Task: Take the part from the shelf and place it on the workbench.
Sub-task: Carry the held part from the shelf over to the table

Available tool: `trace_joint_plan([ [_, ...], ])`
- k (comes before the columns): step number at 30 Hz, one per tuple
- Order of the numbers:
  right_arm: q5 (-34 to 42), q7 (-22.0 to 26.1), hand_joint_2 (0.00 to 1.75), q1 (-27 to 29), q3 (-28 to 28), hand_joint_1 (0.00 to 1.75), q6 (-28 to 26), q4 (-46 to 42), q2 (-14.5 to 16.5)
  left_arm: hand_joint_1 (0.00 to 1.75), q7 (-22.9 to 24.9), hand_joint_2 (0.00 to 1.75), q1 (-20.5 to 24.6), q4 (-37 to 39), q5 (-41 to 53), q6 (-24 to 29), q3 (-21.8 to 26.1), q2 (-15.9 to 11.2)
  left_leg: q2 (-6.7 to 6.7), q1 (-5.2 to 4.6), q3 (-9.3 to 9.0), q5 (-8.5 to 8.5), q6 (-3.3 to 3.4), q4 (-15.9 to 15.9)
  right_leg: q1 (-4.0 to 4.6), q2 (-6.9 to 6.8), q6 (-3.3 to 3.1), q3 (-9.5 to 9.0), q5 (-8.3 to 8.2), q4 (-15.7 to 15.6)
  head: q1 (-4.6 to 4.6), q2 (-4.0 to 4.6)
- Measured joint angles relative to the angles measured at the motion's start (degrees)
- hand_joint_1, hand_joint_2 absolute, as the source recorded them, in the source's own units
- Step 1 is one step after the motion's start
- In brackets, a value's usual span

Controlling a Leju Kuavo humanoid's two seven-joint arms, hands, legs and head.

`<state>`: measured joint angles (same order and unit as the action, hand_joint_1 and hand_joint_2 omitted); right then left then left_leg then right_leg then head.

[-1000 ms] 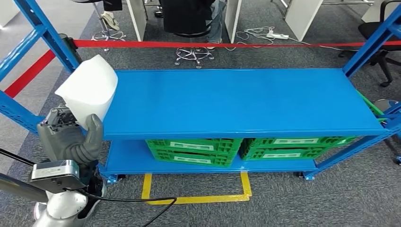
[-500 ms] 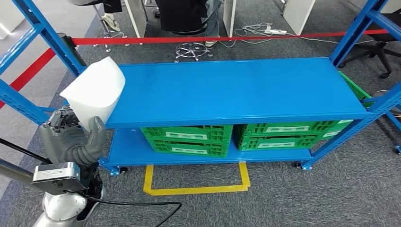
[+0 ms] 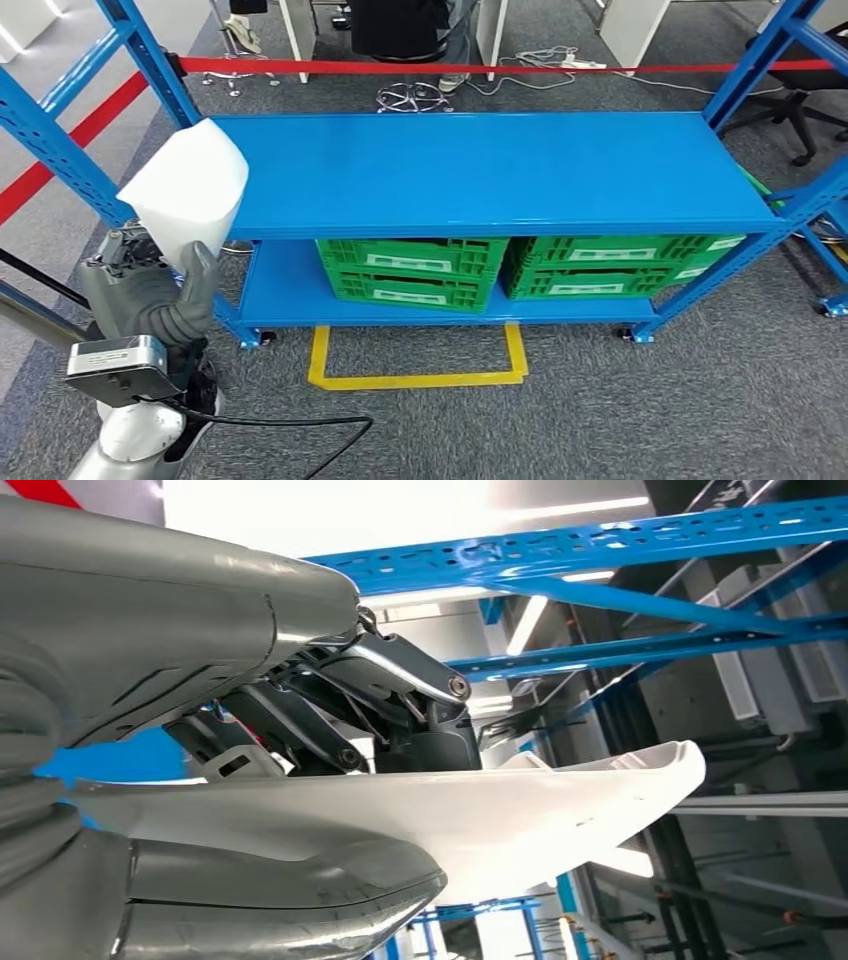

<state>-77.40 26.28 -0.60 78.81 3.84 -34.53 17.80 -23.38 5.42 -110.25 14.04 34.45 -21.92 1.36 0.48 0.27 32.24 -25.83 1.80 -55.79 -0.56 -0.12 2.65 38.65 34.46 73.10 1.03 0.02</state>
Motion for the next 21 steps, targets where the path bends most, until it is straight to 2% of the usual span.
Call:
trace_joint_plan([
  [1,0.0,0.0,1.75,0.0,0.0,0.00,0.0,0.0,0.0,1.75,0.0,1.75,0.0,0.1,0.0,0.0,0.0,0.0,0.00,0.00,0.74,0.52,-0.13,-0.1,-0.07,-0.01,0.00,-1.72,-1.74,-1.5,-0.01,0.00],
  [2,0.0,0.0,1.75,-0.1,0.0,0.00,0.0,0.0,0.0,1.75,-0.1,1.75,0.0,0.1,0.0,0.0,0.0,0.0,-0.01,0.01,1.39,0.98,-0.33,-0.3,-0.13,-0.01,-0.02,-4.37,-3.31,-4.8,0.00,0.00],
  [3,0.0,-0.1,1.75,-0.1,0.0,0.00,0.0,0.0,0.0,1.75,-0.1,1.75,0.1,0.2,0.0,0.0,0.0,0.0,-0.03,-0.06,1.98,1.35,-0.57,-0.5,-0.13,0.00,-0.06,-7.60,-3.93,-9.1,0.02,0.00],
  [4,0.1,-0.1,1.75,-0.2,0.0,0.00,0.0,0.0,0.0,1.75,-0.1,1.75,0.1,0.2,0.0,0.0,0.0,0.0,-0.03,-0.15,2.42,1.70,-0.87,-0.7,-0.11,0.05,-0.21,-10.34,-3.78,-13.1,-0.02,0.00],
  [5,0.1,-0.1,1.75,-0.2,0.0,0.00,0.0,0.0,0.0,1.75,-0.2,1.75,0.2,0.2,0.0,0.1,0.0,0.0,-0.02,-0.26,2.72,2.10,-1.18,-0.9,-0.08,0.10,-0.40,-12.01,-3.22,-16.0,-0.06,0.00],
  [6,0.1,-0.1,1.75,-0.2,0.0,0.00,0.0,0.0,0.0,1.75,-0.2,1.75,0.3,0.2,0.0,0.1,0.0,0.0,0.00,-0.34,2.90,2.48,-1.46,-1.0,0.00,0.16,-0.62,-12.68,-2.67,-17.5,-0.09,0.00],
  [8,0.2,-0.1,1.75,-0.1,0.1,0.00,0.0,0.0,0.0,1.75,-0.3,1.75,0.3,0.2,0.0,0.1,0.0,0.0,-0.01,-0.26,3.16,2.81,-2.03,-1.2,-0.06,0.13,-1.43,-11.83,-3.01,-17.7,-0.11,0.00],
  [9,0.2,-0.1,1.75,-0.1,0.1,0.00,0.0,0.0,0.0,1.75,-0.3,1.75,0.3,0.2,-0.1,0.1,0.0,0.0,-0.05,-0.18,3.48,1.79,-2.34,-1.8,-0.10,0.03,-1.95,-11.43,-3.43,-17.7,-0.15,0.00],
  [10,0.2,-0.1,1.75,-0.1,0.1,0.00,0.0,0.0,0.0,1.75,-0.3,1.75,0.3,0.2,-0.1,0.1,0.0,0.0,-0.11,-0.11,4.04,-0.31,-2.66,-3.4,-0.16,-0.10,-2.45,-10.97,-3.95,-17.7,-0.18,0.00],
  [11,0.3,-0.1,1.75,-0.2,0.1,0.00,0.0,0.0,0.1,1.75,-0.3,1.75,0.3,0.3,-0.1,0.1,0.0,0.0,-0.16,-0.04,4.82,-3.22,-2.94,-6.1,-0.15,-0.20,-2.84,-10.50,-4.51,-17.7,-0.26,0.00],
  [12,0.3,-0.1,1.75,-0.2,0.1,0.00,0.0,0.0,0.1,1.75,-0.3,1.75,0.3,0.3,-0.1,0.1,0.0,0.0,-0.18,-0.01,5.71,-6.21,-3.13,-9.8,-0.10,-0.25,-3.06,-9.96,-5.10,-17.6,-0.32,0.00],
  [13,0.3,-0.1,1.75,-0.2,0.2,0.00,0.0,0.0,0.1,1.75,-0.3,1.75,0.2,0.3,-0.1,0.1,0.0,0.0,-0.19,0.00,6.45,-8.36,-3.25,-13.5,-0.03,-0.28,-3.15,-9.36,-5.68,-17.5,-0.35,0.00],
  [14,0.3,-0.1,1.75,-0.1,0.2,0.00,0.0,0.0,0.1,1.75,-0.3,1.75,0.2,0.3,-0.1,0.1,0.0,0.0,-0.21,0.00,6.66,-9.20,-3.28,-16.1,0.03,-0.29,-3.18,-8.66,-6.20,-17.4,-0.37,0.00],
  [15,0.3,-0.2,1.75,-0.1,0.2,0.00,0.0,0.0,0.1,1.75,-0.3,1.75,0.2,0.3,-0.1,0.1,0.0,-0.1,-0.22,0.00,6.05,-8.74,-3.19,-16.9,0.11,-0.28,-3.17,-7.85,-6.65,-17.1,-0.39,0.00],
  [16,0.4,-0.2,1.75,-0.1,0.3,0.00,0.0,0.0,0.1,1.75,-0.3,1.75,0.2,0.3,-0.1,0.2,0.0,-0.1,-0.22,-0.02,4.52,-7.42,-3.00,-15.7,0.18,-0.27,-3.15,-7.08,-7.01,-16.9,-0.38,0.00],
  [18,0.5,-0.3,1.75,-0.1,0.3,0.00,0.0,0.1,0.1,1.75,-0.3,1.75,0.3,0.3,-0.1,0.2,0.0,-0.1,-0.26,-0.14,-0.58,-4.77,-2.29,-8.7,0.37,-0.20,-3.00,-5.85,-7.55,-16.2,-0.39,0.00],
  [19,0.5,-0.3,1.75,-0.1,0.3,0.00,0.0,0.1,0.1,1.75,-0.3,1.75,0.3,0.3,-0.1,0.2,0.0,-0.1,-0.27,-0.23,-2.92,-4.27,-1.95,-5.0,0.49,-0.16,-2.82,-5.43,-7.80,-16.0,-0.36,0.00],
  [20,0.6,-0.3,1.75,-0.1,0.3,0.00,0.0,0.1,0.1,1.75,-0.3,1.75,0.3,0.3,-0.1,0.2,0.0,-0.1,-0.29,-0.34,-4.46,-4.23,-1.68,-2.3,0.56,-0.13,-2.57,-5.10,-8.11,-15.8,-0.33,0.00],
  [21,0.6,-0.4,1.75,-0.1,0.4,0.00,0.0,0.1,0.1,1.75,-0.3,1.75,0.3,0.3,-0.1,0.2,0.0,-0.1,-0.30,-0.46,-5.07,-4.45,-1.53,-0.9,0.60,-0.14,-2.25,-4.79,-8.47,-15.7,-0.33,0.00],
])
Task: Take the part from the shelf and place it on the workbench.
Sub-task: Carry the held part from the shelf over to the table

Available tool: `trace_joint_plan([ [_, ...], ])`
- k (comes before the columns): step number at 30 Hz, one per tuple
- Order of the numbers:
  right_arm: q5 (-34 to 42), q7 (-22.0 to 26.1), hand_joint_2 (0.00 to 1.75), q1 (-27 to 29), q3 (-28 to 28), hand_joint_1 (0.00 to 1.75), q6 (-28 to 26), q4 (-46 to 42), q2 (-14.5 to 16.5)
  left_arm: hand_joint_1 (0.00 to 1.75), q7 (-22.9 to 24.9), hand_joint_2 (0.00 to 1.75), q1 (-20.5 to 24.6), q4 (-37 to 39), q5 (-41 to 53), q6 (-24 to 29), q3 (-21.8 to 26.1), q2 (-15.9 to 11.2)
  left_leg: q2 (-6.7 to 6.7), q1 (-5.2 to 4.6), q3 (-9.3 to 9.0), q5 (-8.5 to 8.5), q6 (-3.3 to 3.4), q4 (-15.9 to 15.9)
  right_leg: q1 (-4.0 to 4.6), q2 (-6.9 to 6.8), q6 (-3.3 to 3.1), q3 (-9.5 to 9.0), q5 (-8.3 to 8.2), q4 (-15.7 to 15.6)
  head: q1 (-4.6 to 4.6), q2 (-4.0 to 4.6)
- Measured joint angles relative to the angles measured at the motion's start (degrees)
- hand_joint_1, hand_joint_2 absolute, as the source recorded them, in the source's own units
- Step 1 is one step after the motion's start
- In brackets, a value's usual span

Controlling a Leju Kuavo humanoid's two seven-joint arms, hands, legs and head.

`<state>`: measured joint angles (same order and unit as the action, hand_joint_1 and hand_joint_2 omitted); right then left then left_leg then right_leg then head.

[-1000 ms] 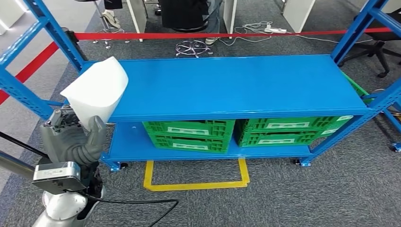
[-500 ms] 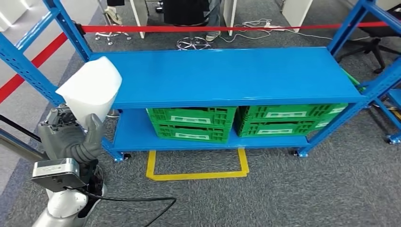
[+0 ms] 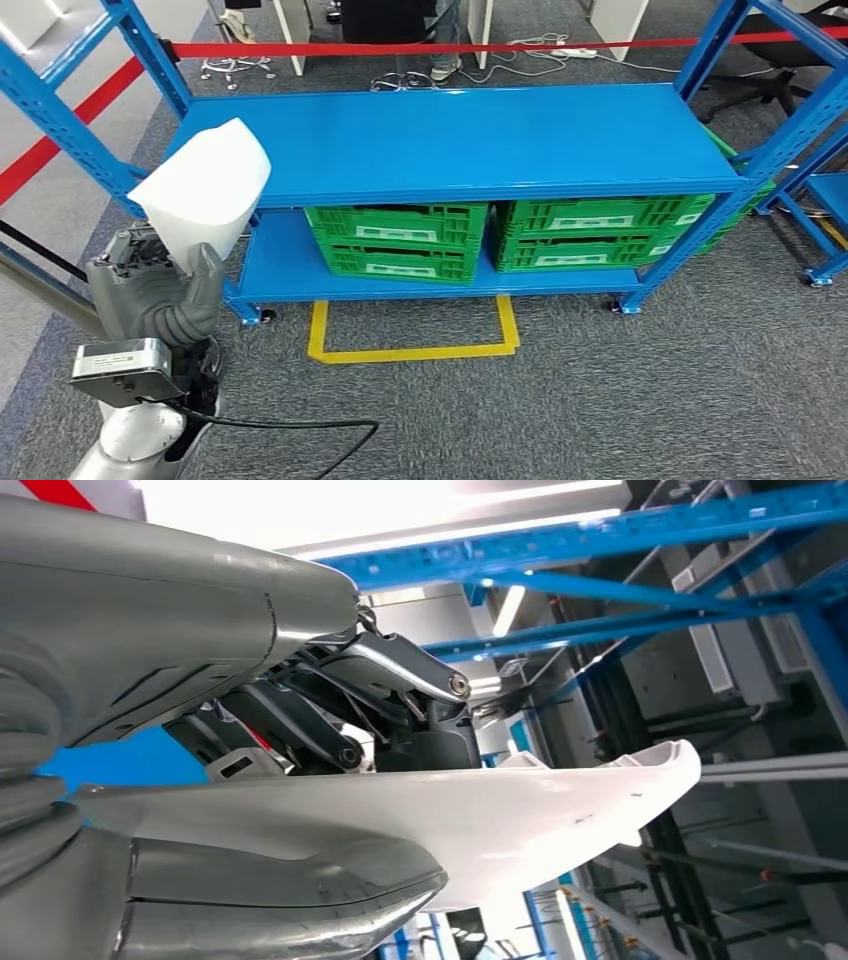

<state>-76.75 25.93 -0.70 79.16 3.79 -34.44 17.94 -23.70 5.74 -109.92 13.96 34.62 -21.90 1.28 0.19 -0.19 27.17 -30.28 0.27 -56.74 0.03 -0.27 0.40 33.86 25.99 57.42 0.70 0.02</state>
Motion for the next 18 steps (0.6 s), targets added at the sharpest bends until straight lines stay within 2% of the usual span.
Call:
trace_joint_plan([
  [2,0.1,-0.1,1.75,0.0,0.1,0.00,0.0,0.0,0.0,1.75,0.0,1.75,0.0,0.0,0.0,0.1,0.0,0.0,0.08,0.04,0.43,0.40,0.44,0.7,-0.07,-0.01,0.69,0.60,-0.56,0.1,-0.02,0.00],
  [3,0.3,-0.2,1.75,0.0,0.1,0.00,0.0,0.0,0.0,1.75,0.0,1.75,0.0,0.0,0.0,0.1,0.0,0.0,0.17,0.15,0.79,0.80,0.80,0.9,-0.11,0.03,1.00,1.10,-0.08,0.6,0.00,0.00],
  [4,0.4,-0.3,1.75,0.0,0.2,0.00,0.0,0.0,-0.1,1.75,0.0,1.75,-0.1,0.0,0.0,0.1,0.0,0.1,0.26,0.28,1.21,1.30,1.22,1.2,-0.14,0.09,1.27,1.80,1.28,1.8,0.12,0.00],
  [5,0.7,-0.4,1.75,0.0,0.2,0.00,0.1,0.0,-0.1,1.75,0.0,1.75,-0.1,0.0,-0.1,0.1,0.0,0.1,0.37,0.38,1.68,1.81,1.52,1.3,-0.22,0.15,1.49,2.84,3.56,4.2,0.19,0.00],
  [7,1.2,-0.7,1.75,0.1,0.3,0.00,0.3,0.0,-0.1,1.75,0.1,1.75,-0.2,0.0,-0.6,-0.1,0.0,0.2,0.54,0.31,2.86,2.72,1.82,1.3,-0.34,0.16,1.92,5.12,8.24,11.4,0.37,0.00],
  [8,1.4,-0.8,1.75,0.1,0.3,0.00,0.4,0.1,-0.1,1.75,0.1,1.75,-0.3,0.0,-0.8,-0.2,0.0,0.2,0.70,0.27,3.43,3.16,1.82,1.2,-0.38,0.16,2.08,5.85,9.23,14.4,0.36,0.00],
  [9,1.5,-0.9,1.75,0.1,0.3,0.00,0.5,0.1,-0.1,1.75,0.1,1.75,-0.4,0.0,-0.9,-0.3,0.0,0.2,0.90,0.25,3.94,3.53,1.79,1.2,-0.41,0.15,2.19,5.80,8.88,15.8,0.38,0.00],
  [10,1.6,-1.0,1.75,0.1,0.4,0.00,0.5,0.1,-0.1,1.75,0.1,1.75,-0.4,0.0,-0.9,-0.3,-0.1,0.2,1.14,0.24,4.38,3.86,1.71,1.2,-0.44,0.09,2.23,4.71,7.56,15.1,0.38,0.00],
  [11,1.6,-1.0,1.75,0.0,0.4,0.00,0.6,0.1,-0.1,1.75,0.1,1.75,-0.5,0.0,-1.0,-0.3,-0.1,0.2,1.40,0.24,4.70,4.13,1.59,1.1,-0.48,-0.12,2.20,2.54,5.86,12.3,0.38,0.00],
  [12,1.7,-1.1,1.75,0.0,0.4,0.00,0.6,0.1,-0.1,1.75,0.1,1.75,-0.5,0.0,-1.0,-0.3,-0.1,0.2,1.66,0.18,4.91,4.34,1.42,1.0,-0.50,-0.79,2.14,-0.40,4.63,8.1,0.39,0.00],
  [13,1.7,-1.1,1.75,0.0,0.5,0.00,0.7,0.1,-0.1,1.75,0.1,1.75,-0.5,0.0,-1.0,-0.3,-0.1,0.2,1.96,0.06,5.08,4.50,1.20,0.9,-0.40,-1.51,2.03,-3.31,4.02,3.8,0.40,0.00],
  [14,1.8,-1.2,1.75,-0.1,0.5,0.00,0.7,0.1,-0.1,1.75,0.0,1.75,-0.5,0.0,-0.9,-0.2,-0.1,0.3,2.27,-0.09,5.21,4.67,0.93,0.7,-0.33,-2.12,1.89,-5.35,3.94,0.6,0.37,0.00],
  [15,1.9,-1.3,1.75,-0.1,0.5,0.00,0.8,0.1,-0.1,1.75,0.0,1.75,-0.5,0.0,-0.8,-0.2,-0.1,0.3,2.62,-0.23,5.34,4.85,0.65,0.6,-0.24,-2.41,1.71,-6.34,4.19,-1.3,0.34,0.00],
  [17,2.1,-1.4,1.75,0.0,0.5,0.00,0.9,0.1,-0.1,1.75,-0.1,1.75,-0.5,0.0,-0.7,-0.2,-0.1,0.3,3.38,-0.28,5.60,5.14,0.04,0.4,-0.26,-1.71,1.02,-5.92,4.09,-1.9,0.27,0.00],
  [18,2.2,-1.4,1.75,0.1,0.5,0.00,1.0,0.1,-0.1,1.75,-0.1,1.75,-0.5,0.0,-0.7,-0.2,-0.1,0.3,3.23,-0.19,5.79,4.73,-0.30,0.0,-0.33,-1.26,0.56,-5.70,3.84,-2.0,0.24,0.00],
])
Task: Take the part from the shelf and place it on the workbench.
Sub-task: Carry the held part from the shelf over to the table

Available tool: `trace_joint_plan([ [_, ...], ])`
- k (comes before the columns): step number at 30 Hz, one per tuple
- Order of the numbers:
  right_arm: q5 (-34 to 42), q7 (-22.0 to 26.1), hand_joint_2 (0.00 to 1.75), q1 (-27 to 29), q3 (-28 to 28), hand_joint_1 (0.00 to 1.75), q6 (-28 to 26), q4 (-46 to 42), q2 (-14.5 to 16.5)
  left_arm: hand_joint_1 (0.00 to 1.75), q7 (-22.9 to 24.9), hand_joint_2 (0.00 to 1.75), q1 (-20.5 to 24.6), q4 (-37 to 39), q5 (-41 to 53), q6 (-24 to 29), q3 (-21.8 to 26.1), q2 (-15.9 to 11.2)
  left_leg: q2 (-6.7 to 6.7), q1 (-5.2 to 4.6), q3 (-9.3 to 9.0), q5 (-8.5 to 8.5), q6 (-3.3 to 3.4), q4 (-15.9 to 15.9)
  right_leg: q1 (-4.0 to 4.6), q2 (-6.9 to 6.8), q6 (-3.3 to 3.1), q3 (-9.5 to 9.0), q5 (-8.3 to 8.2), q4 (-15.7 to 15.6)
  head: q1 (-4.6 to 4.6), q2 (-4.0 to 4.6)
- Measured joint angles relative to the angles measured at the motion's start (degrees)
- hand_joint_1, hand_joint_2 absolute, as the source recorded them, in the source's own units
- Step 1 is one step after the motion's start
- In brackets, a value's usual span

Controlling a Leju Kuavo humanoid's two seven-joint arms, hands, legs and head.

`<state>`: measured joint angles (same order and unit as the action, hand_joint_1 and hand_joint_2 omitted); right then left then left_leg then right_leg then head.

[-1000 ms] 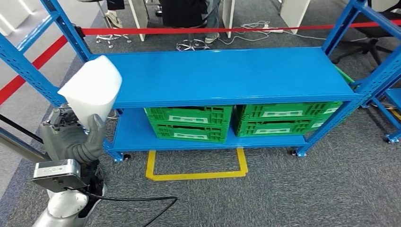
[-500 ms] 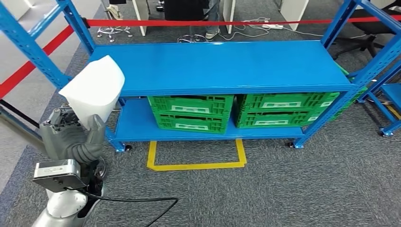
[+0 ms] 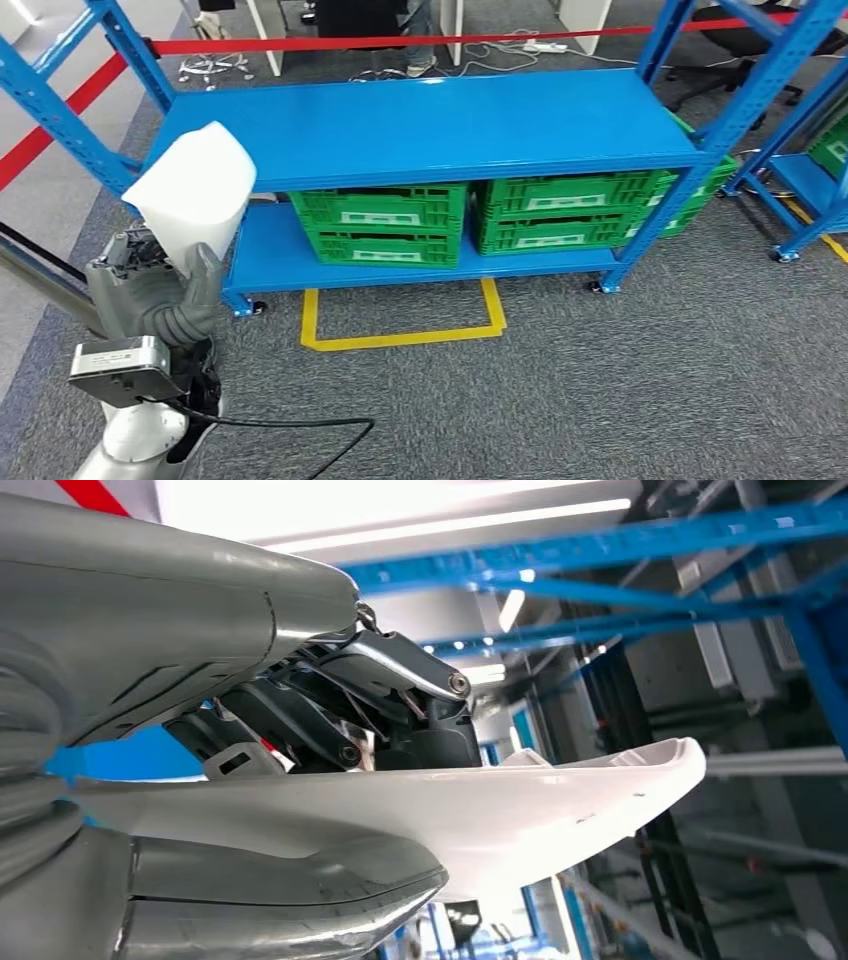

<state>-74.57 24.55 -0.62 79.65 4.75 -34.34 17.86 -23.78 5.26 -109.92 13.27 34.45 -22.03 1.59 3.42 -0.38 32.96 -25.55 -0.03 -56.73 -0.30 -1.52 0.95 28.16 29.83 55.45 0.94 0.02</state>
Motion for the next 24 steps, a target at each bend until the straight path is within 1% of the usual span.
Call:
trace_joint_plan([
  [1,0.0,0.0,1.75,0.1,0.0,0.00,0.0,0.0,0.0,1.75,0.0,1.75,0.0,0.0,0.0,0.0,0.0,0.0,-0.51,0.11,0.45,-1.15,-0.35,-1.2,-0.09,0.37,-0.52,0.15,-0.32,-0.1,-0.09,0.00],
  [2,0.1,0.0,1.75,0.1,0.0,0.00,0.1,0.0,0.0,1.75,0.0,1.75,0.0,0.0,0.1,0.0,-0.1,0.0,-1.26,0.22,1.31,-2.99,-0.69,-3.4,-0.18,0.74,-0.99,0.24,-0.65,-0.1,-0.16,0.00],
  [3,0.1,0.0,1.75,0.1,0.0,0.00,0.1,0.0,0.1,1.75,0.0,1.75,0.0,0.0,0.1,0.0,-0.1,0.0,-2.10,0.33,2.57,-5.26,-0.98,-6.9,-0.15,1.11,-1.30,0.49,-0.90,-0.1,-0.27,0.00],
  [4,0.1,0.0,1.75,0.1,0.0,0.00,0.1,0.0,0.1,1.75,0.0,1.75,-0.1,0.0,0.1,0.0,-0.1,0.0,-2.56,0.40,4.06,-7.37,-1.14,-10.9,-0.11,1.54,-1.52,0.83,-1.14,0.0,-0.33,0.00],
  [5,0.1,-0.1,1.75,0.1,0.0,0.00,0.1,0.0,0.1,1.75,0.0,1.75,-0.2,0.0,0.1,-0.1,-0.2,-0.1,-2.76,0.44,5.25,-8.65,-1.21,-14.2,-0.04,2.01,-1.62,1.17,-1.33,0.1,-0.33,0.00],
  [6,0.1,-0.1,1.75,0.1,0.0,0.00,0.1,0.0,0.1,1.75,0.0,1.75,-0.2,0.0,0.1,0.0,-0.2,-0.1,-2.84,0.44,5.79,-8.88,-1.17,-16.0,0.05,2.53,-1.67,1.48,-1.48,0.2,-0.36,0.00],
  [7,0.1,-0.1,1.75,0.1,0.0,0.00,0.1,0.0,0.1,1.75,0.0,1.75,-0.3,0.0,0.1,0.0,-0.2,-0.1,-2.92,0.44,5.33,-7.89,-1.01,-15.7,0.14,3.11,-1.66,1.72,-1.58,0.3,-0.36,0.00],
  [8,0.1,-0.1,1.75,0.1,0.0,0.00,0.1,0.0,0.1,1.75,0.0,1.75,-0.3,0.0,0.1,0.0,-0.2,-0.2,-3.25,0.42,3.90,-5.98,-0.71,-13.2,0.23,3.71,-1.65,1.86,-1.65,0.5,-0.36,0.00],
  [9,0.1,-0.1,1.75,0.1,0.0,0.00,0.1,0.0,0.1,1.75,0.0,1.75,-0.2,0.0,0.1,0.0,-0.2,-0.2,-4.22,0.39,1.97,-3.92,-0.25,-9.5,0.26,4.30,-1.63,2.00,-1.68,0.6,-0.34,0.00],
  [10,0.1,-0.1,1.75,0.1,0.0,0.00,0.1,0.0,0.1,1.75,0.0,1.75,-0.2,0.0,0.1,0.0,-0.2,-0.2,-5.45,0.43,0.04,-2.38,0.24,-5.9,0.34,4.86,-1.55,2.17,-1.72,0.8,-0.30,0.00],
  [11,0.2,-0.1,1.75,0.1,0.0,0.00,0.2,0.0,0.2,1.75,0.0,1.75,-0.2,0.0,0.1,0.0,-0.2,-0.2,-6.56,0.44,-1.39,-1.52,0.60,-3.1,0.33,5.38,-1.38,2.36,-1.82,0.9,-0.33,0.00],
  [12,0.2,-0.1,1.75,0.0,0.0,0.00,0.2,0.0,0.2,1.75,0.0,1.75,-0.2,0.0,0.1,0.0,-0.2,-0.2,-7.29,0.43,-2.12,-1.33,0.84,-1.5,0.26,5.88,-1.14,2.61,-1.97,0.9,-0.37,0.00],
  [13,0.3,-0.1,1.75,0.0,0.0,0.00,0.3,0.0,0.2,1.75,0.0,1.75,-0.1,0.0,0.1,0.1,-0.2,-0.2,-7.22,0.40,-2.34,-1.48,0.94,-1.0,0.21,6.36,-0.82,2.89,-2.17,0.9,-0.44,0.00],
  [14,0.3,-0.1,1.75,0.0,0.0,0.00,0.3,0.0,0.2,1.75,0.0,1.75,0.0,0.0,0.1,0.1,-0.2,-0.2,-6.65,0.43,-2.44,-1.54,1.00,-0.3,0.19,6.87,-0.47,3.17,-2.35,0.9,-0.53,0.00],
  [15,0.4,-0.1,1.75,0.1,0.0,0.00,0.3,0.0,0.1,1.75,0.0,1.75,0.1,0.0,0.1,0.1,-0.2,-0.1,-5.90,0.54,-2.54,-1.56,1.12,0.4,0.26,6.75,-0.17,3.68,-2.20,1.2,-0.52,0.00],
  [16,0.4,-0.1,1.75,0.1,0.0,0.00,0.3,0.0,0.1,1.75,0.0,1.75,0.2,0.0,0.1,0.2,-0.2,-0.1,-5.20,0.70,-2.66,-1.53,1.27,1.0,0.33,6.03,0.18,4.41,-1.53,2.1,-0.33,0.00],
  [17,0.4,-0.1,1.75,0.1,0.0,0.00,0.4,0.0,0.0,1.75,0.0,1.75,0.2,0.0,0.1,0.2,-0.2,-0.1,-4.50,0.87,-2.76,-1.47,1.40,1.6,0.37,4.98,0.52,5.53,-0.28,4.0,-0.08,0.00],
  [18,0.5,-0.1,1.75,0.1,0.1,0.00,0.4,0.0,0.0,1.75,0.0,1.75,0.2,0.0,0.0,0.2,-0.2,-0.1,-3.82,0.91,-2.74,-1.37,1.50,1.7,0.24,3.69,0.87,7.08,1.47,7.1,0.11,0.00],
  [19,0.7,-0.1,1.75,0.1,0.1,0.00,0.5,0.0,0.0,1.75,0.0,1.75,0.1,0.0,0.0,0.3,-0.1,-0.1,-3.21,0.91,-2.66,-1.35,1.58,1.7,0.04,2.83,1.23,8.81,3.25,10.9,0.31,0.00],
  [20,0.9,-0.1,1.75,0.2,0.1,0.00,0.6,0.0,0.0,1.75,0.0,1.75,0.1,0.0,0.0,0.3,-0.1,-0.1,-2.52,0.90,-2.61,-1.36,1.62,1.7,-0.18,2.38,1.52,10.41,4.53,14.3,0.33,0.00],
  [21,1.1,-0.1,1.75,0.2,0.1,0.00,0.8,0.0,0.0,1.75,0.0,1.75,0.0,0.0,-0.1,0.3,0.0,-0.1,-1.83,0.91,-2.60,-1.38,1.62,1.7,-0.38,2.08,1.78,11.38,4.92,16.4,0.30,0.00],
  [22,1.4,-0.1,1.75,0.3,0.1,0.00,0.9,0.0,0.0,1.75,0.0,1.75,0.0,0.0,-0.1,0.3,0.0,-0.1,-1.19,0.93,-2.61,-1.40,1.58,1.7,-0.56,1.82,1.98,11.35,4.24,16.5,0.34,0.00],
  [23,1.7,-0.2,1.75,0.4,0.0,0.00,1.0,0.0,0.0,1.75,0.0,1.75,0.0,0.0,-0.2,0.3,0.0,-0.1,-0.62,0.96,-2.67,-1.46,1.49,1.6,-0.73,1.42,2.12,10.22,2.64,14.3,0.33,0.00],
  [24,2.0,-0.2,1.75,0.6,0.0,0.00,1.1,0.0,-0.1,1.75,0.0,1.75,0.0,0.0,-0.2,0.3,0.0,-0.1,-0.09,0.99,-2.75,-1.58,1.31,1.5,-0.86,0.64,2.22,8.26,0.56,10.6,0.33,0.00],
])
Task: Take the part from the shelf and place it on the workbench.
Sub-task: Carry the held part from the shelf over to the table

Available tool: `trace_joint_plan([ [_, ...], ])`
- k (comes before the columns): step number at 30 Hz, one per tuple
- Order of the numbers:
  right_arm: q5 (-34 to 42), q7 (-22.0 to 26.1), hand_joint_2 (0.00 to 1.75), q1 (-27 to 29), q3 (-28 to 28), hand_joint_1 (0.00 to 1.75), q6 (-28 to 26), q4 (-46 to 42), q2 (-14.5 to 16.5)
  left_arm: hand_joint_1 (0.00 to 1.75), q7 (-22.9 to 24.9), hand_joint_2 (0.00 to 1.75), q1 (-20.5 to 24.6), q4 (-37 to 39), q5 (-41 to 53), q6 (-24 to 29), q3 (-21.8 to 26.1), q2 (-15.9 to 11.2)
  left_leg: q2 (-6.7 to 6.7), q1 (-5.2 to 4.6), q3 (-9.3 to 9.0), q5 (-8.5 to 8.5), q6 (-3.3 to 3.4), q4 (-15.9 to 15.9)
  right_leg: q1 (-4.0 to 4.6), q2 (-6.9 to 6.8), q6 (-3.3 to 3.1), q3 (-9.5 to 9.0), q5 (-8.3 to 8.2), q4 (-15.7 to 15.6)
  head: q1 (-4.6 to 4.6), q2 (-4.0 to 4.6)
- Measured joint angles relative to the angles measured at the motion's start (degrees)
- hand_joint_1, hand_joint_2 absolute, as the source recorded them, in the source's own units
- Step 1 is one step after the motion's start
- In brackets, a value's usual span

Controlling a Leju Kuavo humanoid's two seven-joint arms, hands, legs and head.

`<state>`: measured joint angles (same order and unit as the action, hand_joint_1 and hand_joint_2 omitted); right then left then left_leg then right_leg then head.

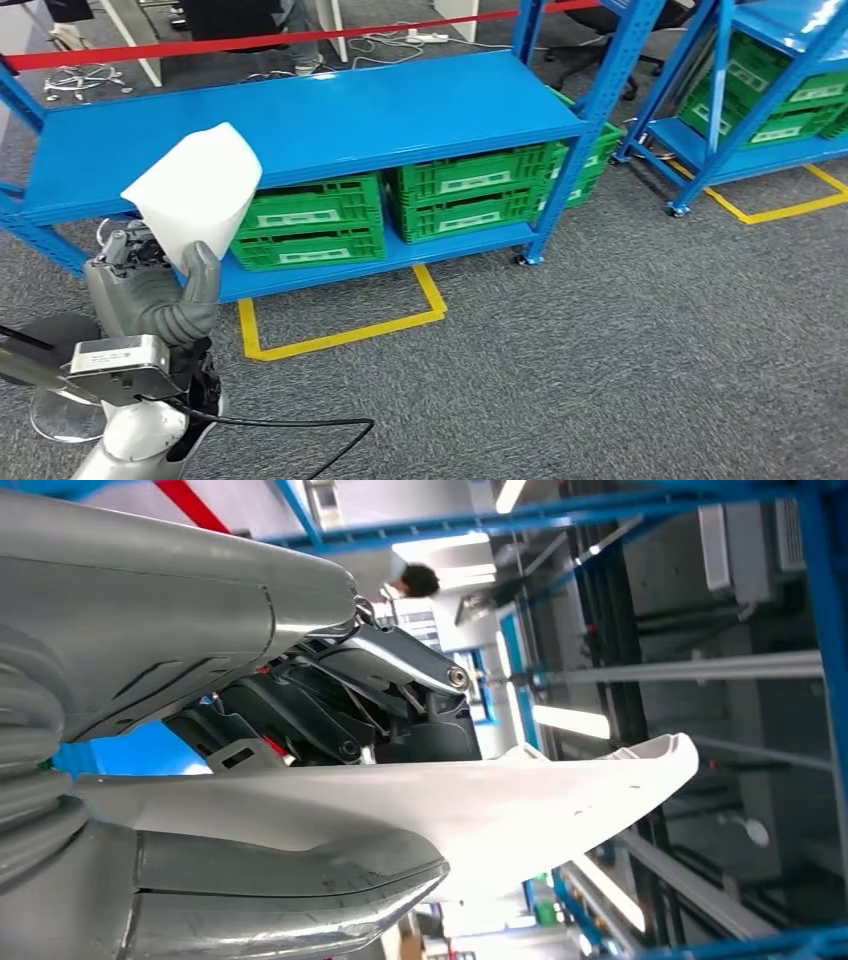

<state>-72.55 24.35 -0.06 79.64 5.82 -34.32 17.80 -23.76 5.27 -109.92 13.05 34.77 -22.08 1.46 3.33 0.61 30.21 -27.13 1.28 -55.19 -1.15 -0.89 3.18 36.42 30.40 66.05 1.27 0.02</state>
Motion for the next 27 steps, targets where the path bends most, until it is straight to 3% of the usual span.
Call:
trace_joint_plan([
  [2,0.8,-0.1,1.75,0.1,-0.2,0.00,0.2,0.0,0.0,1.75,0.0,1.75,0.0,0.0,0.0,0.0,0.0,0.0,0.85,-0.26,-0.02,-0.35,-0.57,-0.5,0.17,-2.48,-0.15,-3.60,-2.37,-6.8,0.03,0.00],
  [3,1.2,-0.1,1.75,0.2,-0.4,0.00,0.2,0.0,0.0,1.75,0.0,1.75,0.0,0.0,0.0,0.0,0.0,0.0,1.32,-0.47,0.05,-0.50,-0.87,-0.8,0.31,-3.26,-0.47,-4.43,-2.66,-8.5,-0.06,0.00],
  [4,1.6,-0.2,1.75,0.3,-0.5,0.00,0.2,0.0,0.0,1.75,0.0,1.75,0.0,0.0,0.0,0.0,0.0,0.0,1.86,-0.66,0.13,-0.59,-1.09,-1.0,0.49,-3.42,-0.85,-4.53,-2.42,-8.9,-0.15,0.00],
  [6,2.1,-0.3,1.75,0.5,-0.7,0.00,0.2,0.0,0.0,1.75,0.0,1.75,0.1,0.0,0.0,0.0,0.0,0.0,2.65,-0.62,0.18,-0.99,-1.56,-1.4,0.47,-2.14,-1.71,-4.19,-2.56,-8.7,-0.34,0.00],
  [8,2.5,-0.4,1.75,0.7,-0.8,0.00,0.2,0.0,0.0,1.75,0.0,1.75,0.2,0.0,-0.1,0.0,0.0,0.0,0.83,-0.29,0.98,-3.08,-2.03,-3.6,0.34,-0.87,-2.49,-4.03,-2.82,-8.7,-0.51,0.00],
  [10,3.2,-0.7,1.75,0.8,-1.3,0.00,0.2,0.0,0.0,1.75,0.0,1.75,0.1,0.0,-0.1,0.1,0.0,0.0,-1.87,-0.11,3.91,-6.99,-2.19,-10.4,0.37,0.49,-3.06,-3.83,-3.03,-8.8,-0.78,0.00],
  [12,3.8,-0.9,1.75,0.9,-1.6,0.00,0.2,0.0,0.0,1.75,0.0,1.75,0.0,0.0,-0.1,0.1,0.1,0.0,-2.74,-0.12,7.02,-9.27,-2.05,-17.1,0.56,1.97,-3.32,-3.64,-3.18,-8.7,-0.85,0.00],
  [13,4.0,-1.0,1.75,1.0,-1.7,0.00,0.2,0.0,0.0,1.75,0.0,1.75,0.0,0.0,-0.1,0.2,0.1,-0.1,-2.90,-0.14,7.44,-8.69,-1.86,-17.8,0.67,2.73,-3.39,-3.59,-3.23,-8.7,-0.84,0.00],
  [14,4.3,-1.1,1.75,1.1,-1.8,0.00,0.2,0.0,0.0,1.75,0.0,1.75,0.0,0.0,-0.1,0.2,0.1,-0.1,-3.12,-0.17,6.83,-7.05,-1.58,-16.3,0.76,3.48,-3.41,-3.60,-3.26,-8.6,-0.85,0.00],
  [15,4.4,-1.2,1.75,1.1,-1.9,0.00,0.2,0.0,0.0,1.75,0.0,1.75,0.1,0.0,-0.1,0.2,0.1,-0.1,-3.72,-0.19,5.39,-4.73,-1.21,-13.1,0.82,4.22,-3.41,-3.62,-3.28,-8.5,-0.84,0.00],
  [17,4.7,-1.2,1.75,1.2,-2.4,0.00,0.2,0.0,0.0,1.75,0.0,1.75,0.1,0.0,-0.1,0.2,0.1,-0.1,-6.31,-0.10,2.39,-1.46,-0.51,-6.4,0.87,5.52,-3.25,-3.43,-3.37,-8.3,-0.78,0.00],
  [19,4.8,-1.2,1.75,1.2,-2.8,0.00,0.3,0.0,0.0,1.75,0.0,1.75,0.3,0.0,-0.1,0.2,0.1,-0.1,-7.83,-0.12,1.28,-1.13,-0.34,-3.4,0.73,6.50,-2.74,-2.70,-3.66,-8.1,-0.90,0.00],
  [21,4.8,-1.3,1.75,1.3,-3.0,0.00,0.3,0.0,-0.1,1.75,0.1,1.75,0.4,0.0,-0.1,0.3,0.2,-0.2,-6.85,-0.07,1.28,-1.17,-0.40,-2.6,0.55,7.40,-2.03,-1.91,-3.99,-8.1,-1.13,0.00],
  [23,4.9,-1.4,1.75,1.3,-3.1,0.00,0.2,0.0,-0.2,1.75,0.0,1.75,0.4,0.0,-0.2,0.4,0.4,-0.2,-5.49,0.21,1.21,-0.77,-0.13,-2.1,0.70,5.87,-1.38,-0.78,-2.84,-6.6,-0.74,0.00],
  [25,5.0,-1.6,1.75,1.3,-3.5,0.00,0.0,0.0,-0.2,1.75,0.0,1.75,0.3,0.0,-0.3,0.5,0.8,-0.3,-3.97,0.20,1.21,-0.58,0.13,-1.8,0.77,2.78,-0.80,1.93,0.56,-0.8,-0.22,0.00],
  [27,5.2,-1.9,1.75,1.3,-4.0,0.00,-0.1,0.0,-0.2,1.75,0.0,1.75,0.1,0.0,-0.4,0.7,1.3,-0.5,-2.42,0.02,1.32,-0.57,0.21,-1.9,0.57,1.45,-0.35,4.85,3.53,6.0,-0.11,0.00],
])
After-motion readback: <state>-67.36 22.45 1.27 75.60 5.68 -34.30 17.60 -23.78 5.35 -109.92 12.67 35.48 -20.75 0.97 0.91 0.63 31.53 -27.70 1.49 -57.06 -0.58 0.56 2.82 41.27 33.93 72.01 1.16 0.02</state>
